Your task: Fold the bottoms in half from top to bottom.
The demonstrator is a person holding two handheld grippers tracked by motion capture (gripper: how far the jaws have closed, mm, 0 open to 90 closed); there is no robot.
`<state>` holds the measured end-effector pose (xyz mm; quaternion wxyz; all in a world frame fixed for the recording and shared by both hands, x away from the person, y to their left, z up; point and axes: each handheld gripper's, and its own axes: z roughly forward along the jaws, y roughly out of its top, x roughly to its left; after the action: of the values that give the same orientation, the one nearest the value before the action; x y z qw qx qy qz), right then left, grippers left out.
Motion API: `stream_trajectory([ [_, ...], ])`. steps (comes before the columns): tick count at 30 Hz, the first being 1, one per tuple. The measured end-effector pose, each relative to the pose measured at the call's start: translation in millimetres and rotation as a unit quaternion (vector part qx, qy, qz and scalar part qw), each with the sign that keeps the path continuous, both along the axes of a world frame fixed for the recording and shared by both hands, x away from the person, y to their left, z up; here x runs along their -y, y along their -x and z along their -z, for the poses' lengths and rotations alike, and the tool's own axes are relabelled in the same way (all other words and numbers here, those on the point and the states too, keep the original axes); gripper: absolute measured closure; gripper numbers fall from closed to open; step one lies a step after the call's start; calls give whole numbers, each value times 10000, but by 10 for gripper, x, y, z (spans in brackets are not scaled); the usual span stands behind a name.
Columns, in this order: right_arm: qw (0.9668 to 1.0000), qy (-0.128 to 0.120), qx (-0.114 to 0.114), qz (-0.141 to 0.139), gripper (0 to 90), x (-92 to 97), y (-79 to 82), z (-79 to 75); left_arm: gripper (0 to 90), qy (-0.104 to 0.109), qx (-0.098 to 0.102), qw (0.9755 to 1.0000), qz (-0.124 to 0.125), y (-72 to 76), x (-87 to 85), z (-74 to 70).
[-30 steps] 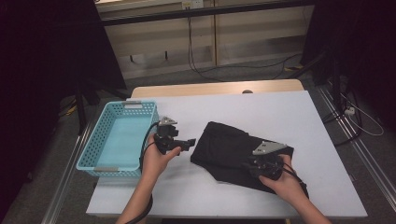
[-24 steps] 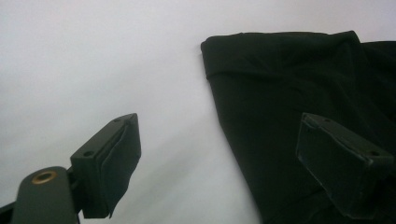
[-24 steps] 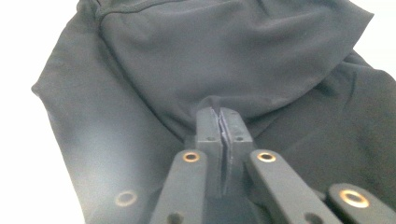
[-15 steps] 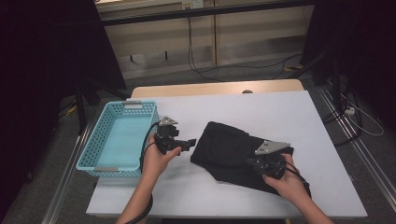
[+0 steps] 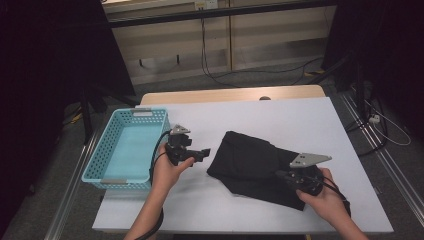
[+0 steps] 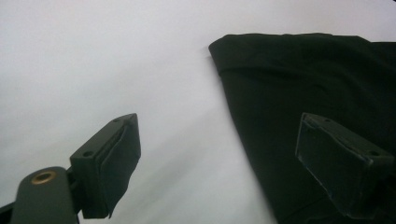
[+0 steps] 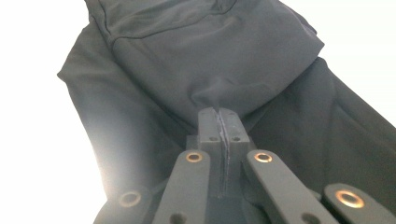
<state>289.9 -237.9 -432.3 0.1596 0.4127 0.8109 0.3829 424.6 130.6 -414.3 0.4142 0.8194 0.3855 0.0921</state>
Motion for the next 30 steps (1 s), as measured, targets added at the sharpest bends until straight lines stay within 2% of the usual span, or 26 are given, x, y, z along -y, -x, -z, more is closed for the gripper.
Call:
stream_trajectory([
  [7,9999,-12,4,114,897,160,136,-3,139,12,11,10000,-19,3,7,-1],
  [19,9999,-4,5,113,898,193,179,-24,139,17,17,10000,0,4,-1,-14],
  [30,9997,-40,25,221,898,341,340,-37,139,36,2,10000,21,7,9,-15],
])
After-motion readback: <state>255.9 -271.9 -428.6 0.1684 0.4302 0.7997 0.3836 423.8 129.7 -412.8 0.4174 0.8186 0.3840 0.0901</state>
